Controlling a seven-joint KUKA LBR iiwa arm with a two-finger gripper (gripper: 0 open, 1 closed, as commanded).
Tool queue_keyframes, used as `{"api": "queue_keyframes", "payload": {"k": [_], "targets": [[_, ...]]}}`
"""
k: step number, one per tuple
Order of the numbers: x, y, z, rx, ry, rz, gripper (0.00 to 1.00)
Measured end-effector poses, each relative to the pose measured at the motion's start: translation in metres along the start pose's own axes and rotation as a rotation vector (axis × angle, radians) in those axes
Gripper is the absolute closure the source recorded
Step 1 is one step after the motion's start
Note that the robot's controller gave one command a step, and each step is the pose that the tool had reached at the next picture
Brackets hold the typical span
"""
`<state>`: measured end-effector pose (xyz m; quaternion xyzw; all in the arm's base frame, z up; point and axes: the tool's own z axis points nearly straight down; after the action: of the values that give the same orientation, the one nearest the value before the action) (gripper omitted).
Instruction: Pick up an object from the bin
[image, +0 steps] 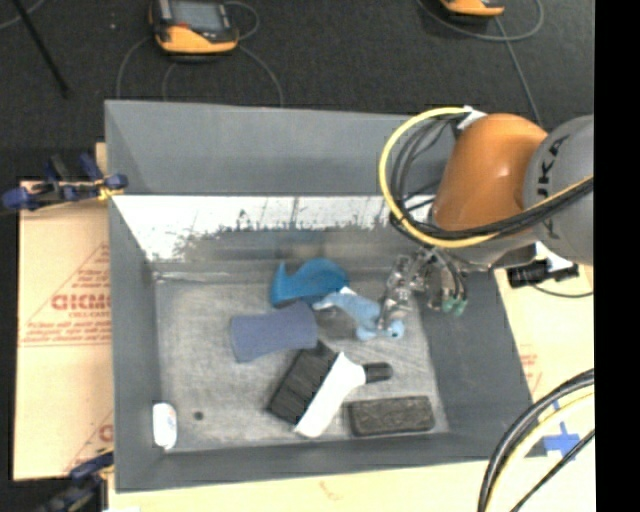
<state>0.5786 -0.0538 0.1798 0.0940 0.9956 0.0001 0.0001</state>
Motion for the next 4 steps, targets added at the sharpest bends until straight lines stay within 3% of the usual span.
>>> {"api": "queue_keyframes", "payload": {"k": [1, 2, 4], "targets": [[-0.008, 0.005, -0.022, -0.001, -0.018, -0.008, 1.0], [0.029, 0.01, 0.004, 0.001, -0.003, -0.022, 1.0], [0.047, 0.021, -0.004, 0.0, 0.001, 0.018, 1.0]]}}
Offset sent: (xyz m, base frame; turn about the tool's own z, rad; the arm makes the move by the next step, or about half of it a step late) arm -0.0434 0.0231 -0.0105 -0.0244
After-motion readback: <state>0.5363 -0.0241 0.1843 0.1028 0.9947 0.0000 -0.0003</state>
